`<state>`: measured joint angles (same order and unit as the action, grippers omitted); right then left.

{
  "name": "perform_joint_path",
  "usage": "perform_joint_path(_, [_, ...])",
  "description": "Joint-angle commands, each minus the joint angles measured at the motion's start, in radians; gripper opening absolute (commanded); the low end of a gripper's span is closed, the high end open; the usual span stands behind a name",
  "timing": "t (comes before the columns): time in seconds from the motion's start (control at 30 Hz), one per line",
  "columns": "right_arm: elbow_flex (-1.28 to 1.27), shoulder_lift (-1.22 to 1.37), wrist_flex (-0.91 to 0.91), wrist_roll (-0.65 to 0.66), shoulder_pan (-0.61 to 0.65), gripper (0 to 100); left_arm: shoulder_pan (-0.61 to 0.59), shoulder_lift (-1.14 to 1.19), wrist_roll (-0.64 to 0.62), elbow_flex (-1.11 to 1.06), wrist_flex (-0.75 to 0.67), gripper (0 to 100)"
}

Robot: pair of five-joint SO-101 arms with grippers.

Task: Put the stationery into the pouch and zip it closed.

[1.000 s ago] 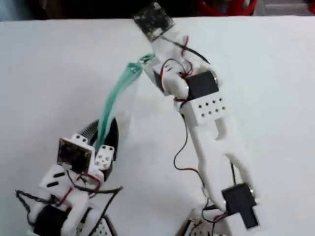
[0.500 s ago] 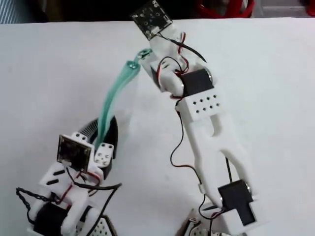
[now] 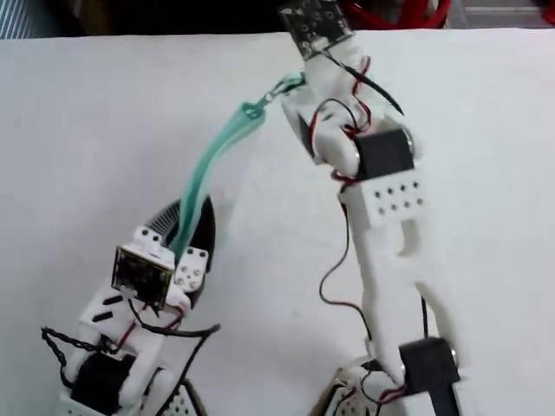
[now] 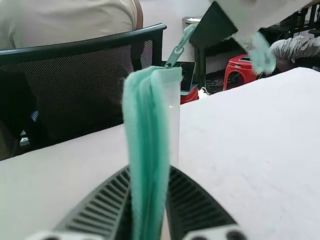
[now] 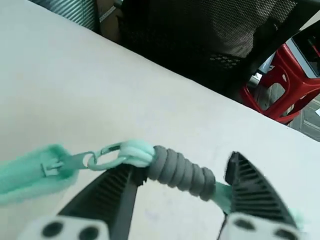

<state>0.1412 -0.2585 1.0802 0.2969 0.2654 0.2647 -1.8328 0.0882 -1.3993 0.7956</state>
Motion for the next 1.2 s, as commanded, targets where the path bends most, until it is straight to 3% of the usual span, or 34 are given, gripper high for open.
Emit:
perform_joint_path(0.0, [0.021, -0.131, 0.07, 0.023, -0.031, 27.2, -0.042, 0.012, 0.005, 0.014, -0.021, 2])
perform_joint_path(0.33, [-0.02, -0.162, 0.47, 0.209, 0.008, 26.5, -0.127, 0.015, 0.026, 0.048, -0.196, 2])
perform_joint_path(0.57, [-0.224, -0.237, 0.518, 0.287, -0.012, 26.5, -0.133, 0.018, 0.118, 0.081, -0.278, 2])
perform_joint_path(0.67, [-0.322, -0.325, 0.456, 0.239, -0.027, 25.2, -0.133, 0.038, 0.216, 0.13, -0.275, 2])
perform_joint_path(0.73, [-0.408, -0.403, 0.404, 0.23, -0.028, 19.3, -0.131, 0.124, 0.278, 0.164, -0.273, 2])
perform_joint_path(0.93, [-0.776, -0.674, 0.163, 0.224, -0.031, 5.0, -0.131, 0.631, 0.341, 0.446, -0.23, 2])
perform_joint_path(1.03, [-0.985, -0.8, 0.015, 0.135, -0.139, 1.9, -0.096, 0.799, 0.52, 0.618, -0.157, 2])
perform_joint_path(1.17, [-1.218, -0.905, -0.216, -0.063, -0.39, 1.8, -0.015, 0.912, 0.684, 0.674, -0.212, 2])
